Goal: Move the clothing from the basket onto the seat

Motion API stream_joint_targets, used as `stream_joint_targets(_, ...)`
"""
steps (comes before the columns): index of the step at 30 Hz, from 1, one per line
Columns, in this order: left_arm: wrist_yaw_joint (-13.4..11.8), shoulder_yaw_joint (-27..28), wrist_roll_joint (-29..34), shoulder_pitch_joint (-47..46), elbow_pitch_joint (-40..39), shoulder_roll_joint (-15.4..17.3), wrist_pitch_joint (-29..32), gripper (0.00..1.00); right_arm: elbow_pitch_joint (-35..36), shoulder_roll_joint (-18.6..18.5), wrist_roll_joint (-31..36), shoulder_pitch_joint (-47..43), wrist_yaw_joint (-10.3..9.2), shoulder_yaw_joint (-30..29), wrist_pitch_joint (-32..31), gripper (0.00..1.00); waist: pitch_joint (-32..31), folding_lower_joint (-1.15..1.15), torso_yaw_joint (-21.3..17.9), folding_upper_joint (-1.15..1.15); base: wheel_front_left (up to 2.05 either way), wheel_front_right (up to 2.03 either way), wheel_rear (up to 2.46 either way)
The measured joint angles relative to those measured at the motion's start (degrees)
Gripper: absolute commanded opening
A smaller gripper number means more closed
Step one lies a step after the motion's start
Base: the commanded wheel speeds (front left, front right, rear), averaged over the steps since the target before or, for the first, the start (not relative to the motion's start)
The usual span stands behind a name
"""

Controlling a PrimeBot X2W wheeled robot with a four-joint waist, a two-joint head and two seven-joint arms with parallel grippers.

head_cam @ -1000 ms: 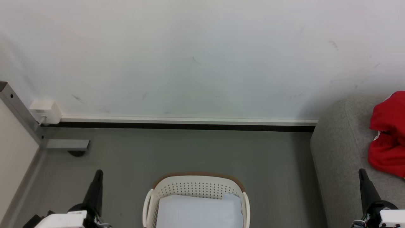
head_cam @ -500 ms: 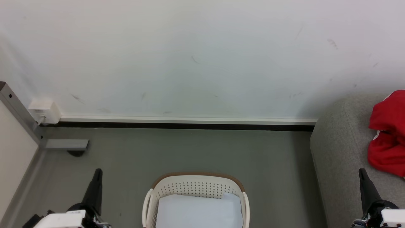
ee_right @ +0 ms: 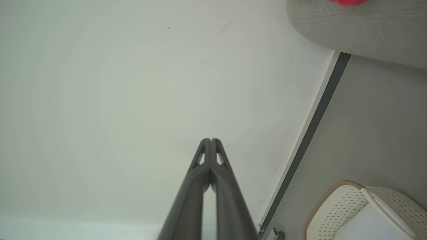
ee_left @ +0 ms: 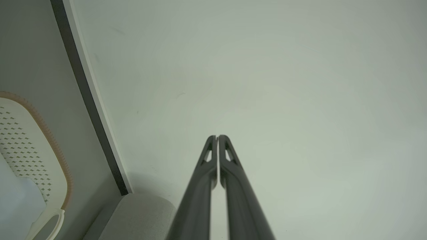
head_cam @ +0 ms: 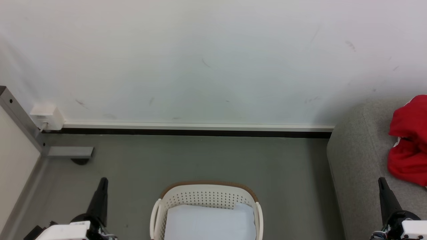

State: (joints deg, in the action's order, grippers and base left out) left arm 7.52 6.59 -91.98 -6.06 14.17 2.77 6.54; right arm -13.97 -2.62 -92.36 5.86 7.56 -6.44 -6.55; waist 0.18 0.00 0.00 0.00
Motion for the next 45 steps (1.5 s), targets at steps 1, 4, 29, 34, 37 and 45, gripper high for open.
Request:
stream_joint_targets(1,0.0,0.0,0.0,0.0,0.0,0.0,0.0,0.0,0.0,0.0,0.0,0.01,0.0,0.0,0.0,0.0,0.0,0.0,0.0,0.0,0.0,0.0,0.0)
stream_joint_targets(4,0.0,0.0,0.0,0.0,0.0,0.0,0.0,0.0,0.0,0.0,0.0,0.01,0.0,0.0,0.0,0.0,0.0,0.0,0.0,0.0,0.0,0.0,0.0)
stream_joint_targets(29,0.0,0.0,0.0,-0.01,-0.01,0.0,0.0,0.0,0.0,0.0,0.0,0.01,0.0,0.0,0.0,0.0,0.0,0.0,0.0,0.0,0.0,0.0,0.0)
stream_joint_targets(34,0.0,0.0,0.0,-0.01,-0.01,0.0,0.0,0.0,0.0,0.0,0.0,0.01,0.0,0.0,0.0,0.0,0.0,0.0,0.0,0.0,0.0,0.0,0.0)
stream_joint_targets(37,0.0,0.0,0.0,-0.01,-0.01,0.0,0.0,0.0,0.0,0.0,0.0,0.01,0.0,0.0,0.0,0.0,0.0,0.0,0.0,0.0,0.0,0.0,0.0)
stream_joint_targets(45,0.0,0.0,0.0,-0.01,-0.01,0.0,0.0,0.0,0.0,-0.01,0.0,0.01,0.0,0.0,0.0,0.0,0.0,0.0,0.0,0.0,0.0,0.0,0.0)
